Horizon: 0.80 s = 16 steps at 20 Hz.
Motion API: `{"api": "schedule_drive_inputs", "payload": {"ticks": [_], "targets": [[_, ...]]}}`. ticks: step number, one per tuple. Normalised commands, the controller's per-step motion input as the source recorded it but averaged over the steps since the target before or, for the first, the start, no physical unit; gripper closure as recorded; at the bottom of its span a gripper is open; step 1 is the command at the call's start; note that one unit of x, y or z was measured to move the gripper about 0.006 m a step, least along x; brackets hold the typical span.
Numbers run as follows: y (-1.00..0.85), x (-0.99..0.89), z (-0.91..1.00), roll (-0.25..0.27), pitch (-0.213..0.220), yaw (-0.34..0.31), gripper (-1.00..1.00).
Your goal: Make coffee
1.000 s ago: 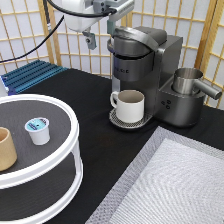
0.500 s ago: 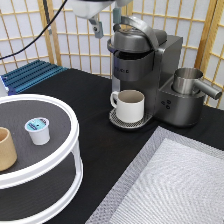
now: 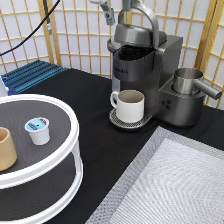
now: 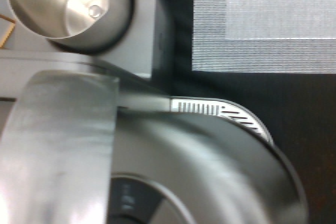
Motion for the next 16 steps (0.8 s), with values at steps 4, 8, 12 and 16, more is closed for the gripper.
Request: {"api": "schedule_drive_inputs", "payload": {"ticks": [4,8,12,16], "targets": [[0.71,0.52,0.56,-0.094,0.209,0.0,-1.0],[0.7,0.47,0.59,-0.107,0.21,0.0,-1.0],[0.68,0.52,0.48,-0.108,0.219,0.0,-1.0],[0.51,0.57,0.29,-0.1,0.215,-0.01,-1.0]]}}
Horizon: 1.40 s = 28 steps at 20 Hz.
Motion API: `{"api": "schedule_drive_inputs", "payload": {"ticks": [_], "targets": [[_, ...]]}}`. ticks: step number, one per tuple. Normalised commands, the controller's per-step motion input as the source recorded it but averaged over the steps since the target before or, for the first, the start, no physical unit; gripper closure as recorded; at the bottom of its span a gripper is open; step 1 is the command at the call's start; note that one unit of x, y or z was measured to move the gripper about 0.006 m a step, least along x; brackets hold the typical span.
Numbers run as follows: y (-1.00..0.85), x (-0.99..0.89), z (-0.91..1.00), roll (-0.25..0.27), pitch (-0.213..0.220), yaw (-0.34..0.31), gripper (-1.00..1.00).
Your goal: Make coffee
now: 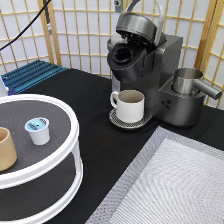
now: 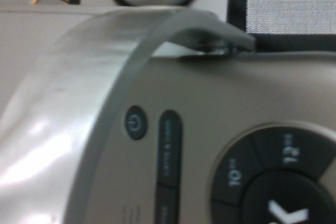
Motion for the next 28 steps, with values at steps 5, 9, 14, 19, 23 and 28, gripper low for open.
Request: {"api": "schedule_drive_inputs", "payload": {"ticks": [5,9,14,19,23,28], "targets": [[0.11,0.35,0.48,-0.061,0.165,-0.039,-1.0],[-0.77,0.07,0.52,0.089,0.05,-0.005,-1.0],[-0.98,-0.02,0.29,0.129,0.027,0.0,-1.0],[-1.0,-0.14,-0.02,0.012,-0.006,0.0,-1.0],[-1.0,-0.22,-0.45,-0.039,-0.082,0.0,-1.0],[-0.83,-0.43,-0.7,-0.113,-0.156,-0.032,-1.0]]}}
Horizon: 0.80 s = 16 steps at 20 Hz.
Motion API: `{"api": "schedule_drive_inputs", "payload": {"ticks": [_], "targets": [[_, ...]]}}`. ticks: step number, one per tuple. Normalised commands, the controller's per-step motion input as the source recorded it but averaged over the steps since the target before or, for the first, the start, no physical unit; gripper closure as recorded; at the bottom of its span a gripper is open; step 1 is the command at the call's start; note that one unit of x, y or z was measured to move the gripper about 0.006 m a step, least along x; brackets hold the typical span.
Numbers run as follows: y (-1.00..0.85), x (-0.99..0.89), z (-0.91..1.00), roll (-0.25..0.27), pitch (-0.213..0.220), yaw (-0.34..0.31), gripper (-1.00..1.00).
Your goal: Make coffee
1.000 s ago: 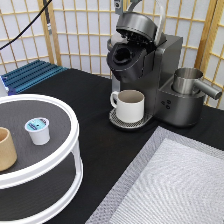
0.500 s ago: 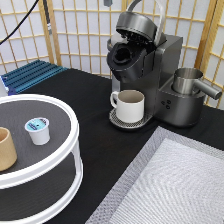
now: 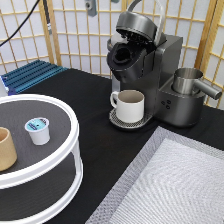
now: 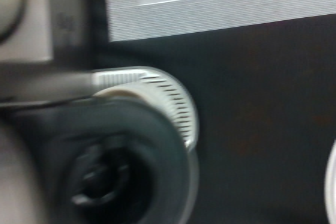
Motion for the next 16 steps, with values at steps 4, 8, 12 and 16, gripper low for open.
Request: {"api": "schedule_drive_inputs", "payload": {"ticks": [4,8,12,16], "targets": [[-0.56,-0.58,-0.71,-0.11,-0.182,-0.127,-1.0],[-0.48,-0.47,-0.62,-0.066,-0.163,-0.19,-1.0],[-0.43,-0.38,-0.55,-0.041,-0.14,-0.226,-1.0],[-0.31,-0.24,-0.35,-0.052,-0.088,-0.269,-1.0]]}}
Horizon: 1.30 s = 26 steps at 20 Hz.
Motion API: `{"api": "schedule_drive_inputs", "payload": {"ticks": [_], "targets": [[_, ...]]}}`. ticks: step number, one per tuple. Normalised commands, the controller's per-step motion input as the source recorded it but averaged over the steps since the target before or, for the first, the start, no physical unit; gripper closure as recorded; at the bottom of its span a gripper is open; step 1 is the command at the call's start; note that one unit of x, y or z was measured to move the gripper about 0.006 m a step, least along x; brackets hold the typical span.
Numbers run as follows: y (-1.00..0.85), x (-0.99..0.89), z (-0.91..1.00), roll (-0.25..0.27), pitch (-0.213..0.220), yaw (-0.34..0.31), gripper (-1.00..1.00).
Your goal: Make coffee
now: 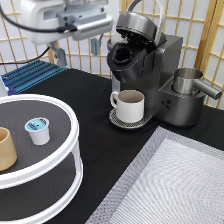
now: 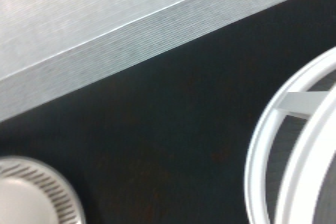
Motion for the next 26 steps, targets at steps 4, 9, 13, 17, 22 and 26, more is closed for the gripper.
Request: {"api": "schedule_drive_inputs", "payload": {"ticks": [4,9,13,17,22,26], "targets": [[-0.17,-0.08,-0.11,-0.121,-0.04,-0.284,-1.0],[-0.04,0.0,0.05,-0.161,0.0,-0.293,-1.0],[-0.08,-0.03,0.01,-0.196,0.0,-0.258,-1.0],[-0.25,-0.14,0.0,-0.185,-0.023,-0.184,-1.0],[-0.45,-0.26,0.0,-0.09,-0.102,-0.159,-1.0],[-0.55,-0.41,-0.2,-0.037,-0.211,-0.118,-1.0]]}}
